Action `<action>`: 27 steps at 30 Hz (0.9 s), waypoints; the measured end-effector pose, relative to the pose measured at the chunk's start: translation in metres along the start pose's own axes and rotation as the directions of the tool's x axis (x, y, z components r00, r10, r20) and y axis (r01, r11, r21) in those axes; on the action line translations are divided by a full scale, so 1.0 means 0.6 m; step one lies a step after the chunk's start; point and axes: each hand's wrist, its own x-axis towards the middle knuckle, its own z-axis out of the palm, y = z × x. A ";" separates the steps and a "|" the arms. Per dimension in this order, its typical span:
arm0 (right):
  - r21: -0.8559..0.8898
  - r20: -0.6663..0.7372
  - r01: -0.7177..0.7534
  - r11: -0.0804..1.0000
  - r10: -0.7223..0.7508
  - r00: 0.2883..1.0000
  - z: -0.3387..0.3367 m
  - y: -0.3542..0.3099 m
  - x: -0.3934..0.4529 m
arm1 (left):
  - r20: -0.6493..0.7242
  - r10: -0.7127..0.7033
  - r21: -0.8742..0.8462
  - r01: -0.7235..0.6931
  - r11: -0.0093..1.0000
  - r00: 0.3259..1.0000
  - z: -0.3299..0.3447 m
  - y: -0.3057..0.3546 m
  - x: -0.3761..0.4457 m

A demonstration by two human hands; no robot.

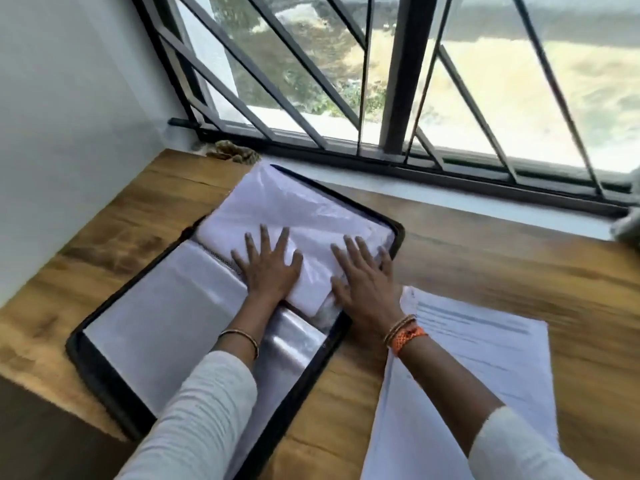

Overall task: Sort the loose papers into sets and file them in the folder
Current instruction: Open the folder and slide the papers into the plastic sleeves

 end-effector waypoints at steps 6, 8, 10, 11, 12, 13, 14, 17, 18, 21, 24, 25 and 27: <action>0.036 0.146 -0.157 0.987 0.150 0.978 -0.016 -0.024 -0.042 | 0.007 0.018 -0.060 -0.018 0.998 1.000 -0.010 0.047 -0.059; 0.043 -0.055 -0.247 0.968 0.249 0.967 -0.042 -0.009 -0.093 | -0.145 0.189 -0.198 -0.216 0.956 0.971 -0.002 0.100 -0.140; 0.051 -0.176 -0.388 0.920 0.390 0.904 -0.055 0.024 -0.166 | -0.156 0.345 -0.248 -0.375 0.893 0.926 0.015 0.158 -0.217; 0.056 -0.174 -0.467 0.883 0.469 0.866 -0.053 0.044 -0.202 | -0.109 0.371 -0.260 -0.387 0.885 0.922 0.024 0.183 -0.243; 0.042 -0.139 -0.541 0.840 0.541 0.829 -0.047 0.062 -0.234 | -0.047 0.360 -0.276 -0.358 0.892 0.932 0.033 0.206 -0.258; 0.001 -0.097 -0.599 0.801 0.596 0.797 -0.039 0.078 -0.267 | 0.025 0.322 -0.276 -0.303 0.912 0.946 0.043 0.226 -0.266; -0.034 -0.067 -0.615 0.788 0.612 0.788 -0.028 0.090 -0.287 | 0.067 0.270 -0.260 -0.245 0.934 0.960 0.052 0.242 -0.265; -0.062 -0.040 -0.586 0.808 0.584 0.811 -0.013 0.101 -0.303 | 0.079 0.175 -0.397 -0.131 0.908 0.981 0.062 0.267 -0.265; -0.035 -0.054 -0.586 0.809 0.584 0.810 -0.015 0.099 -0.302 | 0.053 0.167 -0.540 -0.113 0.834 0.984 0.058 0.269 -0.267; 0.193 -0.266 -0.628 0.754 0.656 0.706 -0.037 0.094 -0.301 | 0.015 0.206 -0.850 -0.096 0.518 0.978 0.045 0.253 -0.278; 0.543 -0.256 -0.654 0.527 0.845 0.469 -0.096 0.135 -0.308 | -0.094 0.257 -0.930 -0.177 0.323 0.962 -0.001 0.235 -0.293; 0.718 -0.122 -0.551 0.425 0.856 0.501 -0.125 0.155 -0.311 | -0.145 0.270 -0.948 -0.211 0.236 0.952 -0.026 0.238 -0.294; 0.940 0.178 -0.326 0.098 0.676 0.715 -0.181 0.181 -0.317 | -0.268 0.283 -0.948 -0.305 0.094 0.921 -0.090 0.249 -0.294</action>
